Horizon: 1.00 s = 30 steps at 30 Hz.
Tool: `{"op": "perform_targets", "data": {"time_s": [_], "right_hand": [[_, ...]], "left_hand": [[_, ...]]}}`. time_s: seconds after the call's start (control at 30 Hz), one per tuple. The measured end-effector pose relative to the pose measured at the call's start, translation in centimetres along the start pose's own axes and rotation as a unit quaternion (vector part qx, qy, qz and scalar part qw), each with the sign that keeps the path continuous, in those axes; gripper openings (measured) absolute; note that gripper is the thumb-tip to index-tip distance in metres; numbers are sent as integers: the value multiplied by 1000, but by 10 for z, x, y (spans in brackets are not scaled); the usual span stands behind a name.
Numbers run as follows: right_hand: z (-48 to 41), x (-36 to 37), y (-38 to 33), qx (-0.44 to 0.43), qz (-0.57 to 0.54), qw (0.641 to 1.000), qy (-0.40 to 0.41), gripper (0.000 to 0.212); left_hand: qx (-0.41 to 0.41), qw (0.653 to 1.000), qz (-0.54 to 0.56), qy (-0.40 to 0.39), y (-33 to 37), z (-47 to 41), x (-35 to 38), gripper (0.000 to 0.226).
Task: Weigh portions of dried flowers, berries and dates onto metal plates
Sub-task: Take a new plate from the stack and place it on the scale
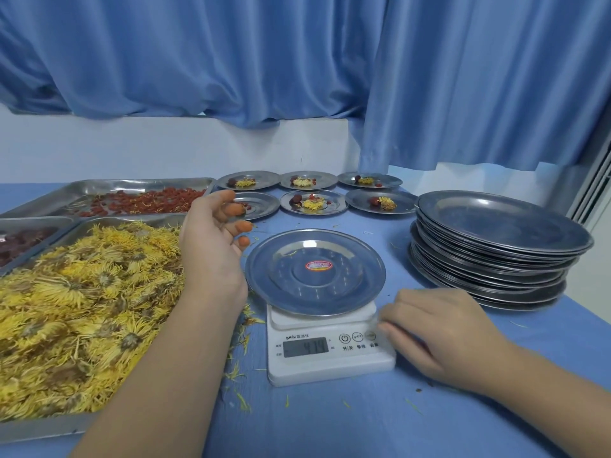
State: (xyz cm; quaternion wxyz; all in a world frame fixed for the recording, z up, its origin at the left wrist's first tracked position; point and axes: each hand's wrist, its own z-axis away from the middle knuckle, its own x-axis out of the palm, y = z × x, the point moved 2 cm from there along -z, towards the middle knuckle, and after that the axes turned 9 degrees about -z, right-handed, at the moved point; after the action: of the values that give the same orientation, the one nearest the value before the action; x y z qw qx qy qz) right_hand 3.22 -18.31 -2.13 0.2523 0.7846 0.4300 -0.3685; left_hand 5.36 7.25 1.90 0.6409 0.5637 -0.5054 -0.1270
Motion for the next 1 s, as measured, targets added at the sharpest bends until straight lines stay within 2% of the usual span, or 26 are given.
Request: {"op": "perform_targets", "data": {"time_s": [0.17,0.33,0.47,0.67,0.83,0.93,1.0], "right_hand": [[10,2,9,65,-38,996,-40,37],[9,2,-1,50,-98,990,-92,30],[9,3,-2,49,-109,987,-103,30],[9,11,0,132,-224,963,-70,31],[8,9,0,129,-202,969,-66,38],[4,6,-3,145,-216,966,-4,46],[-10,2,-3,189,-260,945,64,52]], "left_hand": [[-6,1000,-11,-6,-1,2,2,14],[-13,1000,-27,-11,-2,2,3,17],[-15,999,-34,-19,-3,3,4,16],[-8,999,-43,-30,-5,5,5,14],[7,997,-72,-38,-5,5,5,14],[4,995,-87,-44,-6,4,5,14],[10,992,-111,-56,-6,5,6,17]]}}
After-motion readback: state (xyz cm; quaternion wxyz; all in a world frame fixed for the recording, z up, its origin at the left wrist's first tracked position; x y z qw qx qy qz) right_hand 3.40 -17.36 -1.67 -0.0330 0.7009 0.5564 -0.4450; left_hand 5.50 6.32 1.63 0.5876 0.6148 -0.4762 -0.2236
